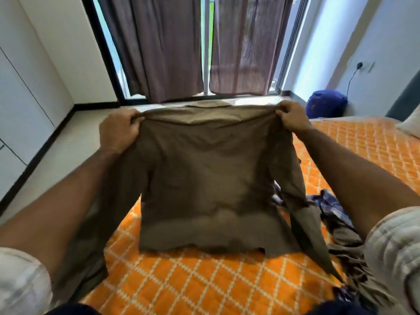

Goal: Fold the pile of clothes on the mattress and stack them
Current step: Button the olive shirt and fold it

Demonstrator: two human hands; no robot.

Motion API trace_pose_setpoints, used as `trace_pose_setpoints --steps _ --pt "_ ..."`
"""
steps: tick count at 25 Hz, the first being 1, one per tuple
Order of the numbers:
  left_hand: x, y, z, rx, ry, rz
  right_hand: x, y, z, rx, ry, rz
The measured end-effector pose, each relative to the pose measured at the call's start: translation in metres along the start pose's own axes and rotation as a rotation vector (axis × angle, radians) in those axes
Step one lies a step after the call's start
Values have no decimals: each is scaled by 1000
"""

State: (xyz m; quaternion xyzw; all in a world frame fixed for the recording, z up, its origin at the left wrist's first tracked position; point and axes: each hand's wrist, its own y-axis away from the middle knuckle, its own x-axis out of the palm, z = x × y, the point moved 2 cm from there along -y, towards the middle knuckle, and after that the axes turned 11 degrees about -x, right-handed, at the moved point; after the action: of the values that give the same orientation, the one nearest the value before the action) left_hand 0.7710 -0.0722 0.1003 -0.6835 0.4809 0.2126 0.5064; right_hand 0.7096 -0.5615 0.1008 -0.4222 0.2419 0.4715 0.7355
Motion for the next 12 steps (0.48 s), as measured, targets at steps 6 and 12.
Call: trace_pose_setpoints --steps 6,12 --pt "101 -41 15 39 -264 10 68 -23 -14 90 348 -57" --pt "181 -1 28 -175 296 498 147 -4 -53 163 -229 178"
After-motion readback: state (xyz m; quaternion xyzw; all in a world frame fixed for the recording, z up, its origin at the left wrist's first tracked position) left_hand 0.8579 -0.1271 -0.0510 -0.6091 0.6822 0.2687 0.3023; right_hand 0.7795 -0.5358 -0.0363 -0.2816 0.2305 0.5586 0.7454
